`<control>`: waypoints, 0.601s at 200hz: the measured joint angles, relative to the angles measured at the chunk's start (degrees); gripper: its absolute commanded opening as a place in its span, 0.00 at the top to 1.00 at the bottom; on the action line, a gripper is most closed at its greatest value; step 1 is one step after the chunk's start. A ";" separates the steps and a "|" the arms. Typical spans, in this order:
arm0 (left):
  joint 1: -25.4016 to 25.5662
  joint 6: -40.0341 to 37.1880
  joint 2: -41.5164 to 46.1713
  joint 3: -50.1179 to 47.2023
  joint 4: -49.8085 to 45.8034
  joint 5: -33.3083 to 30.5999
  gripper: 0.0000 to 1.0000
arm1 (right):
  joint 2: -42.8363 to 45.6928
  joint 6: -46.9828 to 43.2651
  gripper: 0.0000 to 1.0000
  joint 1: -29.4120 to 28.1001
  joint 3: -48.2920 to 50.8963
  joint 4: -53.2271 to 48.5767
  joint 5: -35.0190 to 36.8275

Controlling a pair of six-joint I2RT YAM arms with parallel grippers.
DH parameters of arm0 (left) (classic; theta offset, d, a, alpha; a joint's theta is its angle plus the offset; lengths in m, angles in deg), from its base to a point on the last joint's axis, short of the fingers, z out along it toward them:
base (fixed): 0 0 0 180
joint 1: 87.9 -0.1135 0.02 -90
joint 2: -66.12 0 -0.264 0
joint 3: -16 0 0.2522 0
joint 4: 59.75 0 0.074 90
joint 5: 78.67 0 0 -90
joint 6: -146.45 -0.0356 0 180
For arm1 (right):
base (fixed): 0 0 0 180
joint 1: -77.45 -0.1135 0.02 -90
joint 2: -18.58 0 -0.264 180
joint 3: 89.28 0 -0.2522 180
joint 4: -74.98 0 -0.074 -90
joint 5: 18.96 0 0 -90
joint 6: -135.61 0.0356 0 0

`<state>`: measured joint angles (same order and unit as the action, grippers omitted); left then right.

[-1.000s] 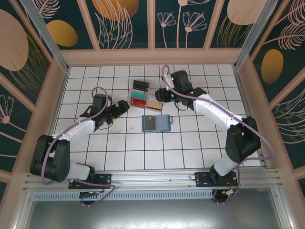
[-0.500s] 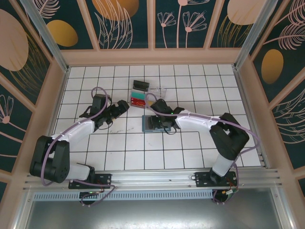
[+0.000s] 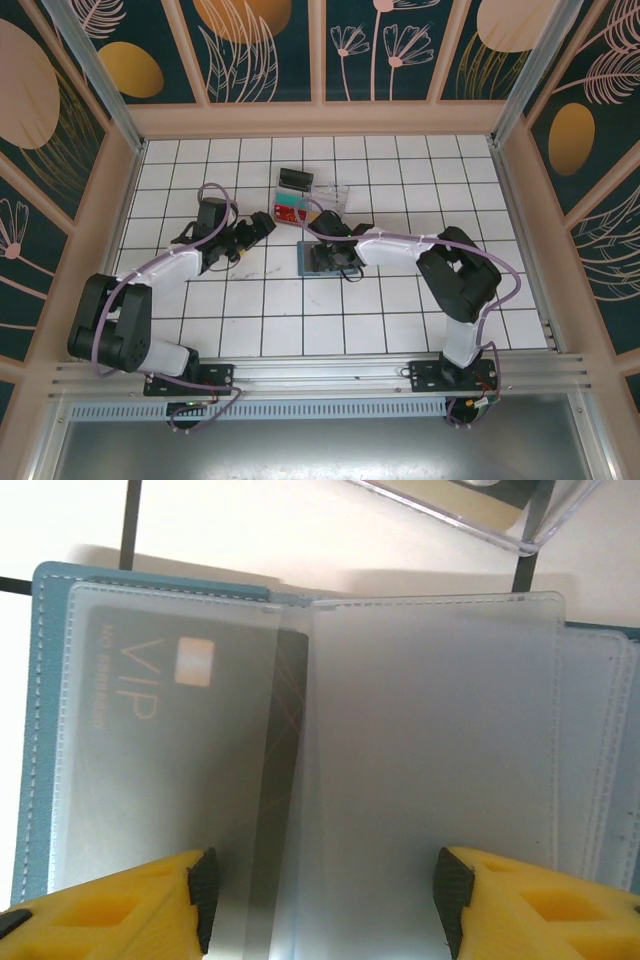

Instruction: Take the credit cards out of the card holder

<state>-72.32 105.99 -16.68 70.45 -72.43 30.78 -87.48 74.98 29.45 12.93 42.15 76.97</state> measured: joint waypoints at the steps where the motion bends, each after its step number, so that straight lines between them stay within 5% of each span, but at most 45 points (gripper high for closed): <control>1: 0.04 0.02 -0.07 0.00 0.02 0.07 0.02 | -0.02 0.00 0.39 0.00 0.00 0.00 0.11; 54: 4.50 1.97 -2.67 -0.11 0.92 2.25 0.17 | -0.48 0.83 0.53 0.00 0.92 0.92 2.75; 120: 10.73 6.19 -7.34 0.00 5.44 6.08 0.54 | -0.52 0.57 0.60 0.02 2.14 3.82 3.32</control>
<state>-61.59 112.17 -24.03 70.45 -66.99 36.85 -88.01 75.54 29.47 15.08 45.97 80.30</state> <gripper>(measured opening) 0.504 0.403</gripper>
